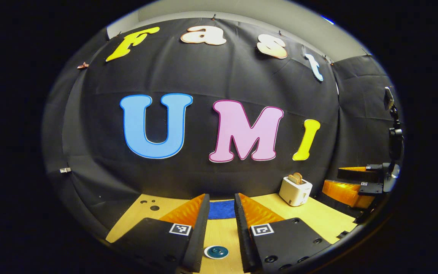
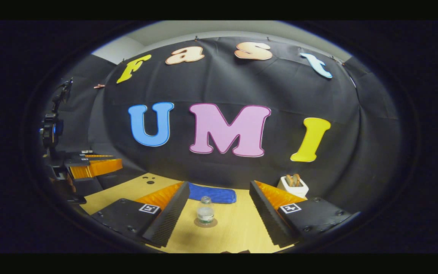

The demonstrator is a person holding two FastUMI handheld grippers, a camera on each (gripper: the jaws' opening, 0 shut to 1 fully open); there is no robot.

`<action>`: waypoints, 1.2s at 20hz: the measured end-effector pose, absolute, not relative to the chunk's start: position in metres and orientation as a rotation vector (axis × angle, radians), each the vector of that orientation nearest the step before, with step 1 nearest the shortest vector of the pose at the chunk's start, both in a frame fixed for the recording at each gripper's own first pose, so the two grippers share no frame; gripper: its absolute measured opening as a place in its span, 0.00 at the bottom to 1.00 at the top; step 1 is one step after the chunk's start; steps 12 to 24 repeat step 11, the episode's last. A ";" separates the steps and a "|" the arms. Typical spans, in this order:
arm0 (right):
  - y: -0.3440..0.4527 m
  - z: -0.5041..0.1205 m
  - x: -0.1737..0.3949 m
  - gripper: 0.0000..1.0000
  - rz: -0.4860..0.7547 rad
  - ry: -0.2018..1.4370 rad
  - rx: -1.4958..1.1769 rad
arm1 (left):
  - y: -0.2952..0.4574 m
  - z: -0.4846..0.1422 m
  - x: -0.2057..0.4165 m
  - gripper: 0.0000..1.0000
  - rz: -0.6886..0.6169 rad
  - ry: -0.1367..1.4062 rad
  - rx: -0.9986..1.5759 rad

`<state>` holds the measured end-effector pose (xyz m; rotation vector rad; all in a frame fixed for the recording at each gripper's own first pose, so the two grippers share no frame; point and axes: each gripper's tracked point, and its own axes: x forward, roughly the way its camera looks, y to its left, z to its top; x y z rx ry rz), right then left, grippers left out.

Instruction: Open the teacup lid with one hand, grasp the water bottle and pour water into the teacup with the other hand; after pouring, place the water bottle on the coaster and then close the teacup lid.

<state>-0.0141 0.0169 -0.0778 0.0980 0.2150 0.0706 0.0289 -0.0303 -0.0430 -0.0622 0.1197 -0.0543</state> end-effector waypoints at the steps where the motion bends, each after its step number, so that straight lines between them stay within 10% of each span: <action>1: 0.017 -0.076 -0.014 0.98 0.068 0.213 0.097 | -0.031 -0.042 0.029 0.43 -0.057 0.113 -0.055; 6: 0.012 -0.075 -0.015 0.98 0.040 0.212 0.101 | -0.034 -0.040 0.027 0.44 -0.069 0.103 -0.052; 11: 0.010 -0.073 -0.019 0.98 0.018 0.206 0.101 | -0.037 -0.043 0.030 0.76 -0.092 0.116 -0.049; 24: 0.010 -0.073 -0.019 0.98 0.018 0.206 0.101 | -0.037 -0.043 0.030 0.76 -0.092 0.116 -0.049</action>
